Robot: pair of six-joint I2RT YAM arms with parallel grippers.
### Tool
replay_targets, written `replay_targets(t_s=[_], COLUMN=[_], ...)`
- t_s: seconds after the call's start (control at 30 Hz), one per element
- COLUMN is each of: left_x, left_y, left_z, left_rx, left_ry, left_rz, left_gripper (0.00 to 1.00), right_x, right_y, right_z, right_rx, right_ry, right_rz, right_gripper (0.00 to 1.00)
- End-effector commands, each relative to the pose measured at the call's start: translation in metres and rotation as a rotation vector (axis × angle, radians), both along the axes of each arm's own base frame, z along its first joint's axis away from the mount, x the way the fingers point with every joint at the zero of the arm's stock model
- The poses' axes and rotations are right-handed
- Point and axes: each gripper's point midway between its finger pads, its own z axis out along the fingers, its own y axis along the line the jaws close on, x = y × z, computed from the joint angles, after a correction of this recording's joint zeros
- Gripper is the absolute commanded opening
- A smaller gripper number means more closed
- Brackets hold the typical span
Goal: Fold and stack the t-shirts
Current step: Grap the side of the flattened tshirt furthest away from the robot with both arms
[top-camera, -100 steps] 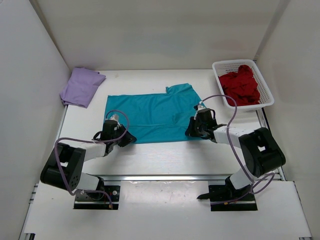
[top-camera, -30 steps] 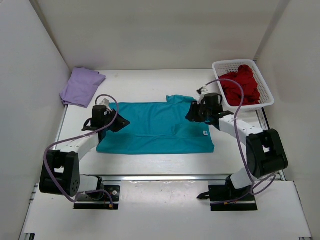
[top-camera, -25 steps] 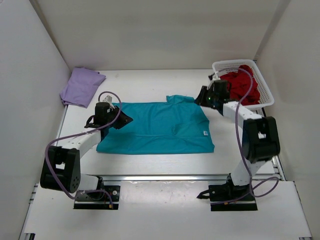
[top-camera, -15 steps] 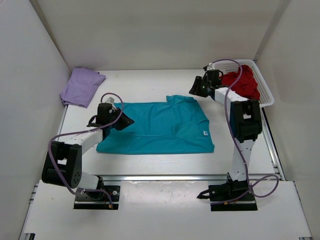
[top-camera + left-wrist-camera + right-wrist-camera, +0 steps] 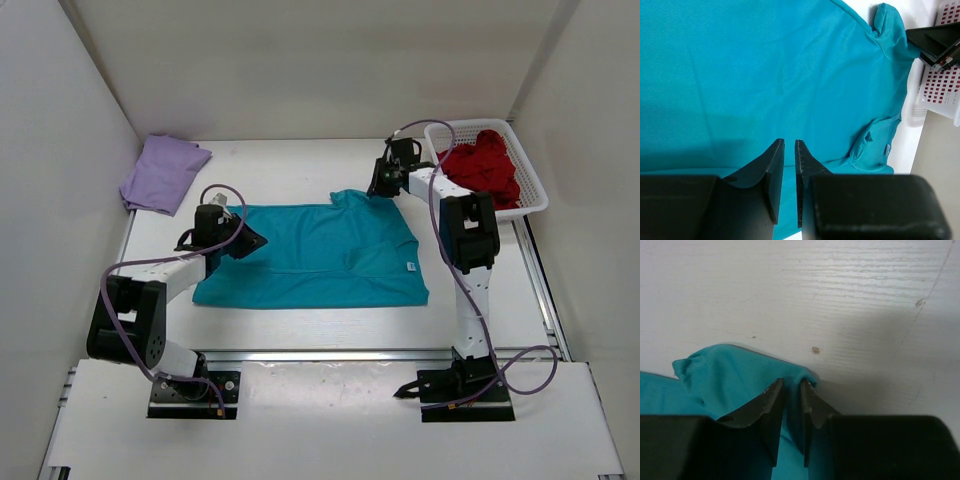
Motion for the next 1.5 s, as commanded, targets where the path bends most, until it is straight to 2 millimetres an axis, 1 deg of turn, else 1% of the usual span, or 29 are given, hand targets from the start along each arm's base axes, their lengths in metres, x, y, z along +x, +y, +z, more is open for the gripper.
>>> replay_targets(t_s=[0.0,0.03,0.1,0.2,0.23,0.27,0.3,0.37,0.4,0.47,0.5,0.53,0.57,0.6,0.7,0.73,0.77,0.83,0.9,0.93,0.97,1.0,1.07,1.1,1.13,1.2,1.27,1.37,1.47], left_x=[0.012,0.009,0.007,0.000,-0.001,-0.002,-0.002,-0.007,-0.008,-0.010,-0.012,-0.014,-0.014,-0.015,-0.018,-0.017,-0.017,-0.019,-0.020,-0.020,-0.020,-0.019,-0.014,-0.016,-0.013,-0.014,-0.013,-0.015,-0.014], left_y=[-0.009,-0.012,-0.012,-0.012,-0.013,-0.013,-0.012,-0.011,-0.011,-0.012,-0.012,-0.014,-0.013,-0.015,-0.013,-0.013,-0.009,-0.008,-0.001,0.000,0.003,0.004,0.006,0.003,0.002,-0.003,-0.005,-0.003,-0.005], left_z=[0.017,0.014,0.009,0.002,0.003,0.002,0.003,0.000,-0.002,-0.004,-0.006,-0.008,-0.010,-0.008,-0.010,-0.009,-0.009,-0.007,-0.008,-0.007,-0.007,-0.004,0.000,-0.002,0.003,0.001,0.000,-0.005,-0.002], left_rx=[-0.014,-0.017,-0.009,-0.013,-0.011,-0.011,-0.013,-0.008,-0.006,-0.002,-0.002,-0.004,0.002,-0.005,-0.006,-0.007,0.000,0.003,0.008,0.004,0.001,-0.003,0.000,0.002,-0.003,-0.003,-0.007,0.002,0.002], left_ry=[-0.058,-0.051,-0.045,-0.025,-0.029,-0.028,-0.027,-0.023,-0.016,-0.010,-0.009,-0.002,-0.002,-0.003,0.003,0.002,-0.002,-0.006,-0.008,-0.008,-0.009,-0.015,-0.025,-0.021,-0.031,-0.025,-0.020,-0.009,-0.014], left_rz=[-0.011,-0.019,-0.023,-0.024,-0.025,-0.028,-0.025,-0.030,-0.029,-0.035,-0.037,-0.046,-0.041,-0.043,-0.043,-0.045,-0.034,-0.040,-0.020,-0.016,-0.008,-0.004,0.004,-0.007,-0.004,-0.015,-0.027,-0.023,-0.026], left_gripper=[0.25,0.26,0.26,0.25,0.26,0.25,0.25,0.25,0.25,0.25,0.25,0.25,0.25,0.25,0.25,0.25,0.25,0.25,0.25,0.25,0.25,0.26,0.25,0.25,0.24,0.25,0.25,0.25,0.25], right_x=[0.011,0.014,0.010,-0.013,-0.022,-0.026,-0.048,-0.067,-0.085,-0.104,-0.116,-0.129,-0.137,-0.145,-0.164,-0.166,-0.172,-0.177,-0.177,-0.172,-0.175,-0.167,-0.156,-0.157,-0.151,-0.150,-0.149,-0.158,-0.163], right_y=[0.010,0.014,0.019,0.025,0.018,0.023,0.023,0.024,0.023,0.020,0.021,0.024,0.019,0.028,0.035,0.045,0.043,0.049,0.049,0.041,0.042,0.035,0.011,0.012,0.003,0.005,0.001,0.014,0.021], right_z=[0.021,0.032,0.038,0.046,0.052,0.076,0.054,0.075,0.059,0.071,0.058,0.060,0.058,0.062,0.049,0.055,0.050,0.059,0.084,0.089,0.094,0.103,0.105,0.098,0.096,0.082,0.072,0.067,0.055], right_rx=[0.049,0.068,0.027,-0.042,-0.063,-0.070,-0.096,-0.141,-0.168,-0.195,-0.227,-0.245,-0.270,-0.274,-0.335,-0.325,-0.347,-0.328,-0.263,-0.235,-0.174,-0.115,0.015,0.064,0.106,0.155,0.212,0.369,0.398], right_ry=[-0.088,-0.115,-0.160,-0.204,-0.237,-0.317,-0.276,-0.379,-0.356,-0.407,-0.391,-0.409,-0.421,-0.442,-0.427,-0.436,-0.414,-0.431,-0.471,-0.467,-0.450,-0.442,-0.380,-0.347,-0.320,-0.263,-0.222,-0.177,-0.120], right_rz=[0.034,0.042,0.077,0.099,0.082,0.094,0.113,0.102,0.129,0.133,0.154,0.165,0.172,0.200,0.251,0.269,0.282,0.306,0.286,0.254,0.253,0.234,0.124,0.121,0.068,0.070,0.048,0.054,0.030], right_gripper=[0.16,0.09,0.07,0.04,0.03,0.03,0.03,0.04,0.03,0.06,0.08,0.09,0.09,0.10,0.20,0.26,0.29,0.30,0.36,0.37,0.36,0.32,0.23,0.19,0.16,0.12,0.14,0.20,0.23])
